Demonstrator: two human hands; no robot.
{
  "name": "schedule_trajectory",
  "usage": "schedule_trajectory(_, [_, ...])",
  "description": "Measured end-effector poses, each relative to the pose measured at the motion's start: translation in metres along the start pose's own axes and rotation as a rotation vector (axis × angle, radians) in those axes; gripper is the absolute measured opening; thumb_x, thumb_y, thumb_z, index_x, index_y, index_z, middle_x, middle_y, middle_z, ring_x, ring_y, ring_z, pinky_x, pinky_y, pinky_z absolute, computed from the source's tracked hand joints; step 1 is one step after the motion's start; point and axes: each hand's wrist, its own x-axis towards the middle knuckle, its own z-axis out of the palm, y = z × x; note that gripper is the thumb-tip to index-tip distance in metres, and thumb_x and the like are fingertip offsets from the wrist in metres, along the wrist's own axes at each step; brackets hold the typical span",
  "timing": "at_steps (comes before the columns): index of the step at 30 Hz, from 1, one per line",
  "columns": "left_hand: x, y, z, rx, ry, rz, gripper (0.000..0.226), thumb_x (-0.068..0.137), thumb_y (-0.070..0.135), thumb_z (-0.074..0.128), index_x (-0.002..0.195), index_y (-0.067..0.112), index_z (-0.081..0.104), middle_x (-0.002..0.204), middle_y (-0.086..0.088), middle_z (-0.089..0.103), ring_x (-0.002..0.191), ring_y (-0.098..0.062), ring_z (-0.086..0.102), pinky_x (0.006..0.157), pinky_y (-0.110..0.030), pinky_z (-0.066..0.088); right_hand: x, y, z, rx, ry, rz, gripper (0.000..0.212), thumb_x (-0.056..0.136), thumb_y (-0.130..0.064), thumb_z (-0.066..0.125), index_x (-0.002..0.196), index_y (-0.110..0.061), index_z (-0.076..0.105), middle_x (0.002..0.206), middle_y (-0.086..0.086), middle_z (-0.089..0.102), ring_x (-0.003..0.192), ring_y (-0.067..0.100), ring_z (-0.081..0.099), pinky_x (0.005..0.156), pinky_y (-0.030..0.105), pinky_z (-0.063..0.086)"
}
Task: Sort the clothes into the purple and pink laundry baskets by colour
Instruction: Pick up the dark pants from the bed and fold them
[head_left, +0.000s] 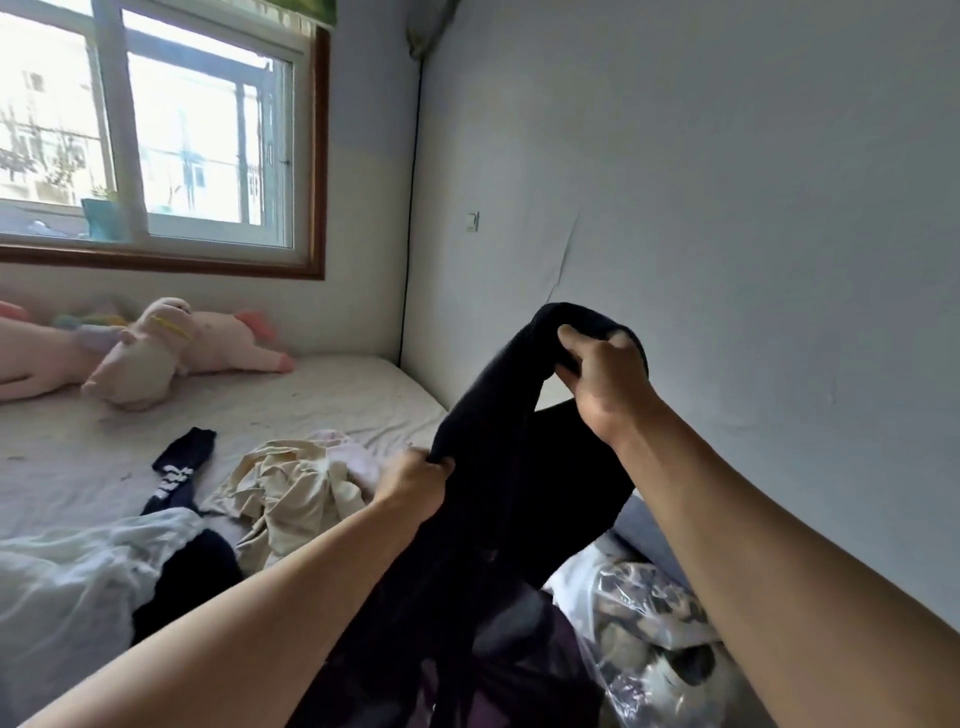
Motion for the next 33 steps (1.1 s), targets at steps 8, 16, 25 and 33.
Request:
schedule_trajectory(8, [0.007,0.072,-0.008,-0.32,0.041,0.144,0.007,0.089,0.01,0.061,0.086,0.013,0.067,0.087,-0.014,0.068,0.086,-0.028,0.065,0.088,-0.042,0.054,-0.025,0.056,-0.007,-0.694,-0.374,0.099,0.06,0.055,-0.018,0.08,0.104,-0.01,0.047,0.096,0.004,0.059,0.094,0.024,0.06,0.082,0.036,0.052])
schedule_trajectory(16, [-0.018,0.059,-0.03,-0.407,-0.08,0.199,0.02,0.085,0.014,0.069,0.104,0.008,0.067,0.092,-0.01,0.071,0.075,-0.02,0.064,0.077,-0.032,0.053,-0.019,0.058,-0.004,-0.69,0.119,0.058,0.018,0.084,0.002,0.05,0.07,-0.004,0.059,0.075,0.012,0.059,0.075,0.026,0.056,0.069,0.033,0.045])
schedule_trajectory(25, [-0.033,0.022,-0.043,0.285,-0.066,0.081,0.03,0.084,0.038,0.068,0.082,0.008,0.067,0.076,-0.006,0.063,0.071,-0.021,0.061,0.06,-0.026,0.043,-0.013,0.029,-0.01,0.035,0.136,0.238,0.019,0.085,0.018,0.042,0.08,0.006,0.056,0.079,0.017,0.057,0.065,0.028,0.059,0.059,0.038,0.053])
schedule_trajectory(33, [-0.012,0.063,-0.02,-0.353,0.041,-0.073,0.03,0.086,0.024,0.067,0.1,-0.002,0.067,0.1,-0.021,0.069,0.093,-0.033,0.067,0.089,-0.046,0.054,-0.068,0.019,-0.011,-0.48,-0.565,0.34,0.048,0.085,-0.032,0.068,0.124,-0.011,0.05,0.11,0.003,0.061,0.094,0.01,0.059,0.089,0.033,0.046])
